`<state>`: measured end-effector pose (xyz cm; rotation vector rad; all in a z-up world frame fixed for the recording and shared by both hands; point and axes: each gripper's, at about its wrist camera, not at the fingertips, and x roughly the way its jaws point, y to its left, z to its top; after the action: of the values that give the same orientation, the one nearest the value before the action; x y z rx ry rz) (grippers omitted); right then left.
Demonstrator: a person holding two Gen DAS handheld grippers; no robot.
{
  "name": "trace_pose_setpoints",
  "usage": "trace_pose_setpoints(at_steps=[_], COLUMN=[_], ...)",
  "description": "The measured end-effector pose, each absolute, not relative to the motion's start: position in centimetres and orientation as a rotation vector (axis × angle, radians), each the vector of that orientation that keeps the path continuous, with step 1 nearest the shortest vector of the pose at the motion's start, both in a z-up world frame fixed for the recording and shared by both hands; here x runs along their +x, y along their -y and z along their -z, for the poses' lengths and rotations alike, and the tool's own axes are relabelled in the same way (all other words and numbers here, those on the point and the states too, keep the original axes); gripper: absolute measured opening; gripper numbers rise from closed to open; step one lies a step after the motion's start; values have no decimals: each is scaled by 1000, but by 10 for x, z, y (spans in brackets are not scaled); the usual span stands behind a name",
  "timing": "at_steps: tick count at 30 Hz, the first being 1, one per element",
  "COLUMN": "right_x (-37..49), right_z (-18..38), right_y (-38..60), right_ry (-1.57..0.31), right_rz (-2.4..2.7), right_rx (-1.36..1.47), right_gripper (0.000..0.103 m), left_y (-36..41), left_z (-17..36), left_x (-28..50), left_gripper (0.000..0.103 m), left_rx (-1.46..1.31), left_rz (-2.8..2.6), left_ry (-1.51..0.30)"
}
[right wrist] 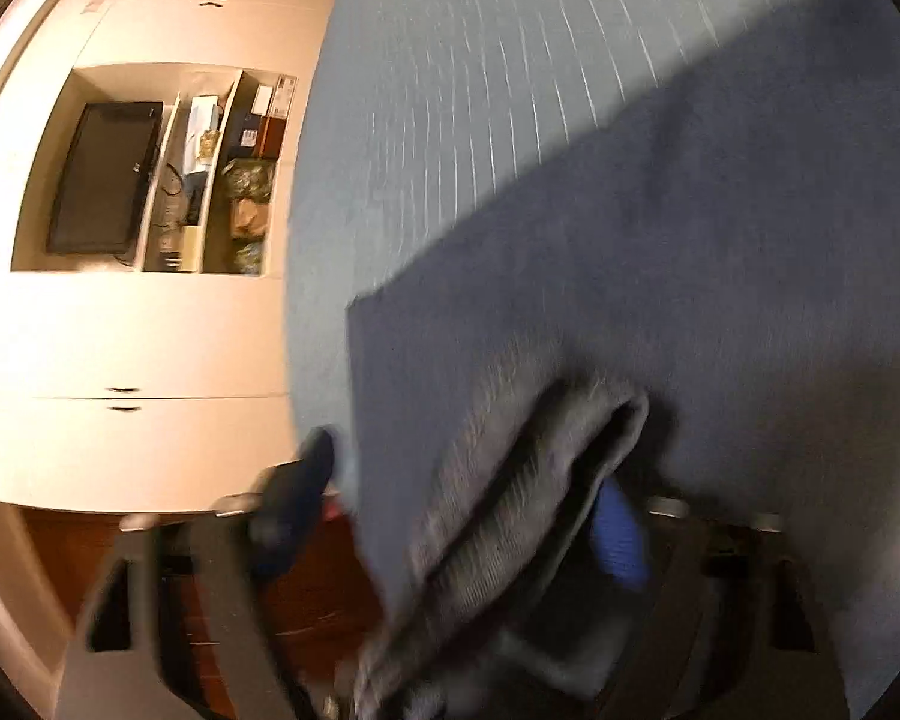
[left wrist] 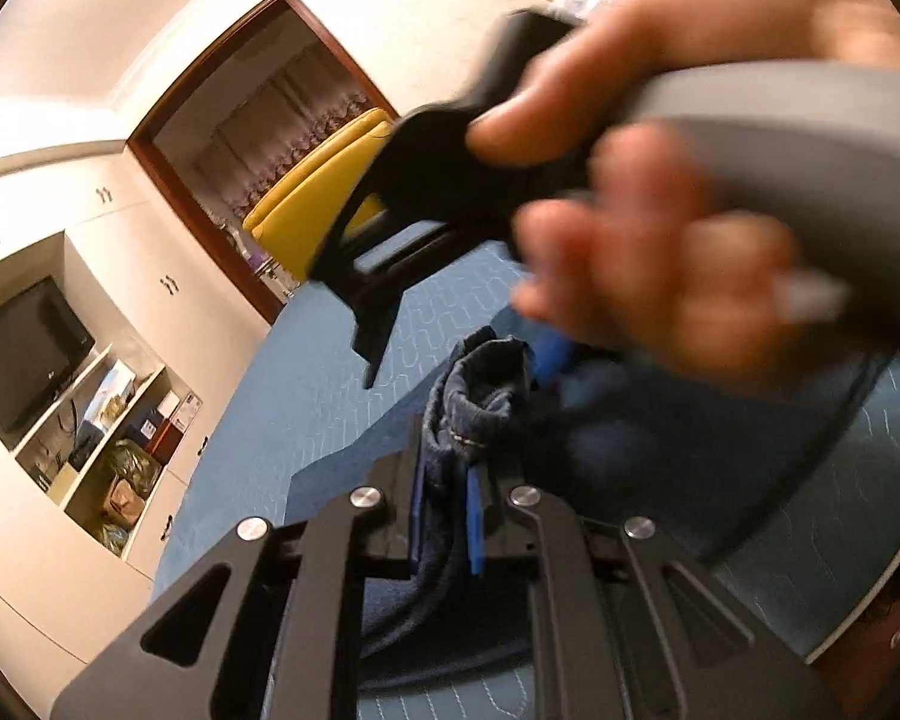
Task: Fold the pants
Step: 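Grasp the stacked leg hems with the left tool while the right tool grasps them beside it, then fold the held hems over onto the waistband with both tools and release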
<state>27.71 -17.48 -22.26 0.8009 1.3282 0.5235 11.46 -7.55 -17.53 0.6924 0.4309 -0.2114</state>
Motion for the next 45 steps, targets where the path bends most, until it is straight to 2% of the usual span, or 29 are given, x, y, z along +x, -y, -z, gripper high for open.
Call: trace_pose_setpoints(at_steps=[1,2,4,8,13,15,16,20,21,24,25,26,27,30,35,45], right_x=[281,284,284,276,272,271,271,269,271,278,278,281,282,285,288,292], right_z=[221,220,216,204,230,240,242,241,240,237,237,237,238,227,212,233], right_y=[174,174,176,184,214,220,223,240,242,238,240,237,236,233,244,240], right_ry=[-1320,-1307,-1274,-1208,-1217,-1226,-1218,-1159,-1155,-1149,-1150,-1158,-1174,-1143,-1109,-1126], right_rz=[-504,-493,-484,-455,-454,-451,-457,-479,-475,-452,-446,-437,-414,-414,-381,-344], right_rx=[753,719,643,483,454,463,483,568,573,548,537,524,486,462,409,327], right_gripper=[32,15,12,11,11,22,24,55,55,55,54,39,18,14,14,13], left_y=[78,79,83,103,131,139,140,144,145,143,144,144,145,149,168,171], left_z=[177,179,183,193,223,237,240,249,250,252,253,253,254,250,246,256], left_x=[112,112,114,110,105,103,104,101,101,103,104,104,104,103,108,123], left_gripper=[11,11,10,10,10,10,11,18,20,20,17,16,14,12,11,10], left_rx=[703,709,709,754,810,834,838,853,870,869,871,873,875,883,879,866], left_rz=[212,211,214,252,326,331,323,299,298,305,306,305,301,296,317,335], left_ry=[-426,-421,-422,-397,-427,-437,-443,-441,-429,-433,-436,-435,-438,-424,-409,-443])
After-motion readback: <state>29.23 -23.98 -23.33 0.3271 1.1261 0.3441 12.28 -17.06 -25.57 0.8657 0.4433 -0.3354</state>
